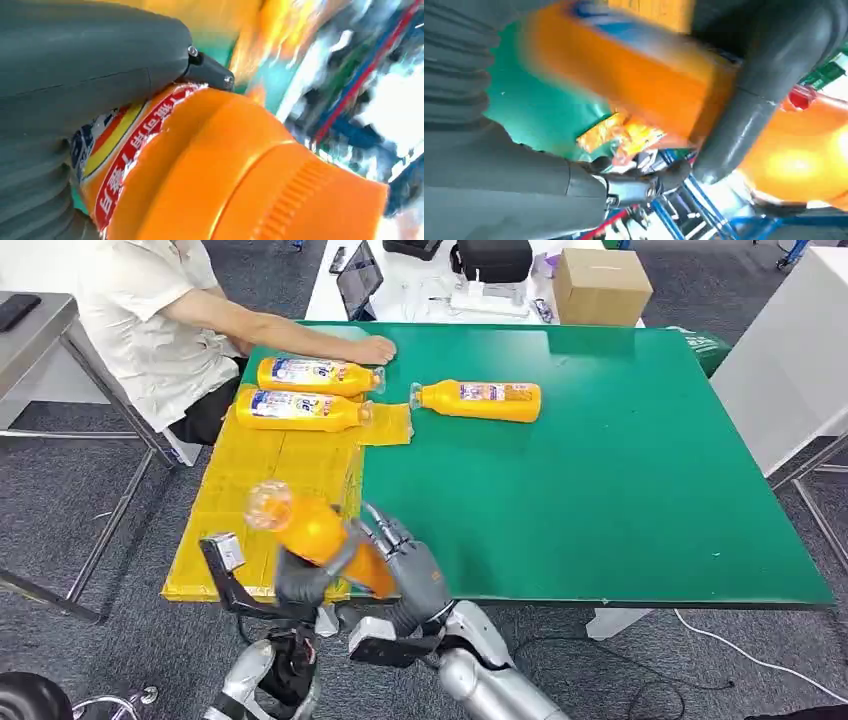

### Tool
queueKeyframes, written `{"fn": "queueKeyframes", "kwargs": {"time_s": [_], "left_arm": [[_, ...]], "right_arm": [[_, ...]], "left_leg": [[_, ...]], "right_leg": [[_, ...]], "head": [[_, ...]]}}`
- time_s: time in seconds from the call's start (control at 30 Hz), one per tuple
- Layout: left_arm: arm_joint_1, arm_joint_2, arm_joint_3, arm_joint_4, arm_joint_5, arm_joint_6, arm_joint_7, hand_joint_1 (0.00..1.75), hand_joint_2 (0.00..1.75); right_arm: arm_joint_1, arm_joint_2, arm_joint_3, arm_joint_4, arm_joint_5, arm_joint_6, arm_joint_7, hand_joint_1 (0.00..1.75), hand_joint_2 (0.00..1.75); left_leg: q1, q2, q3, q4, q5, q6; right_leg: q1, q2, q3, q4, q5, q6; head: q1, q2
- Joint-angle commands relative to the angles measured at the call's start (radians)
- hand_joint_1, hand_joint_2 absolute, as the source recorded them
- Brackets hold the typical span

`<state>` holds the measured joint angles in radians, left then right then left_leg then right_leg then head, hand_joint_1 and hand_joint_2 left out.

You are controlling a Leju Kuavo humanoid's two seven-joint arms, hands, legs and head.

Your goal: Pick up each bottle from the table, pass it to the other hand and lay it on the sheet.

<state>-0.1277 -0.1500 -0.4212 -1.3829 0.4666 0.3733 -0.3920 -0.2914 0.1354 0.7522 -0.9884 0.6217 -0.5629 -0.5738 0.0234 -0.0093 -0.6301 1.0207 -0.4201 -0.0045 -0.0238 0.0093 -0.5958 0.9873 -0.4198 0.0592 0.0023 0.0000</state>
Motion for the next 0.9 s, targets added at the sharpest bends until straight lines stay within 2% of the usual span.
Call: {"fn": "queueKeyframes", "kwargs": {"time_s": [0.03, 0.1, 0.3, 0.33, 0.5, 0.57, 0.6, 0.7, 0.77, 0.83, 0.9], "left_arm": [[-0.073, 0.048, 0.058, 0.074, -0.402, 0.105, -0.031, 1.75, 1.75], [-0.071, 0.048, 0.065, 0.069, -0.407, 0.098, -0.026, 1.75, 1.75], [-0.068, 0.044, 0.063, 0.068, -0.408, 0.098, -0.026, 1.75, 1.75], [-0.068, 0.044, 0.063, 0.068, -0.408, 0.098, -0.026, 1.75, 1.75], [-0.068, 0.044, 0.063, 0.068, -0.408, 0.098, -0.026, 1.75, 1.75], [-0.068, 0.044, 0.063, 0.068, -0.408, 0.098, -0.026, 1.75, 1.75], [-0.066, 0.042, 0.067, 0.064, -0.414, 0.1, -0.027, 1.75, 1.75], [-0.057, 0.045, 0.101, 0.035, -0.456, 0.1, -0.025, 1.75, 1.75], [-0.06, 0.059, 0.101, 0.033, -0.531, 0.11, -0.007, 1.75, 1.75], [-0.109, 0.1, 0.052, 0.117, -0.828, 0.212, 0.059, 1.75, 1.75], [-0.152, 0.085, 0.078, 0.201, -0.976, 0.241, 0.109, 1.75, 1.75]], "right_arm": [[0.023, -0.068, 0.036, -0.021, 0.087, -0.052, 0.066, 0.0, 0.0], [0.025, -0.069, 0.033, -0.024, 0.088, -0.05, 0.066, 0.0, 0.0], [0.024, -0.067, 0.033, -0.024, 0.089, -0.049, 0.066, 0.0, 0.0], [0.024, -0.067, 0.033, -0.024, 0.089, -0.049, 0.066, 0.0, 0.0], [0.024, -0.067, 0.033, -0.024, 0.089, -0.049, 0.066, 0.0, 0.0], [0.024, -0.067, 0.033, -0.024, 0.089, -0.049, 0.066, 0.0, 0.0], [0.025, -0.066, 0.029, -0.022, 0.1, -0.059, 0.069, 0.0, 0.0], [0.039, -0.068, 0.002, -0.033, 0.122, -0.08, 0.081, 0.0, 0.0], [0.049, -0.07, -0.016, -0.045, 0.127, -0.083, 0.078, 0.0, 0.0], [0.054, -0.063, -0.034, -0.056, 0.123, -0.058, 0.065, 0.0, 0.0], [0.051, -0.05, -0.044, -0.06, 0.12, -0.033, 0.052, 0.0, 0.0]], "left_leg": [[0.0, -0.003, 0.004, -0.001, 0.0, 0.002], [0.0, 0.0, 0.002, -0.001, 0.0, 0.001], [0.0, -0.001, 0.002, -0.001, 0.0, 0.001], [0.001, -0.001, 0.007, -0.002, -0.001, 0.002], [0.0, 0.0, 0.002, -0.001, 0.0, 0.001], [0.0, 0.0, 0.006, -0.001, -0.001, 0.002], [0.0, 0.0, 0.002, -0.001, 0.0, 0.001], [0.0, 0.0, 0.002, -0.001, 0.0, 0.001], [0.0, 0.0, 0.003, -0.001, 0.0, 0.001], [0.0, -0.001, 0.001, -0.001, 0.0, 0.001], [0.0, -0.001, 0.002, -0.001, 0.001, 0.001]], "right_leg": [[0.001, -0.005, 0.006, -0.002, -0.001, -0.003], [0.0, -0.001, 0.004, -0.001, -0.001, -0.002], [0.0, -0.002, 0.003, -0.001, -0.001, -0.002], [0.002, -0.003, 0.009, -0.002, -0.002, -0.005], [0.0, -0.002, 0.003, -0.001, -0.001, -0.002], [0.001, -0.003, 0.008, -0.002, -0.002, -0.004], [0.001, -0.002, 0.003, -0.001, -0.001, -0.002], [0.001, -0.001, 0.003, -0.001, -0.001, -0.002], [0.001, -0.002, 0.004, -0.001, -0.001, -0.003], [0.0, -0.002, 0.003, -0.001, -0.001, -0.002], [0.001, -0.003, 0.004, -0.001, -0.001, -0.002]], "head": [[0.002, 0.0], [0.001, 0.0], [0.002, 0.0], [0.002, 0.0], [0.001, 0.0], [0.002, 0.0], [0.002, 0.0], [0.002, 0.0], [0.002, 0.0], [0.002, 0.0], [0.002, 0.0]]}}
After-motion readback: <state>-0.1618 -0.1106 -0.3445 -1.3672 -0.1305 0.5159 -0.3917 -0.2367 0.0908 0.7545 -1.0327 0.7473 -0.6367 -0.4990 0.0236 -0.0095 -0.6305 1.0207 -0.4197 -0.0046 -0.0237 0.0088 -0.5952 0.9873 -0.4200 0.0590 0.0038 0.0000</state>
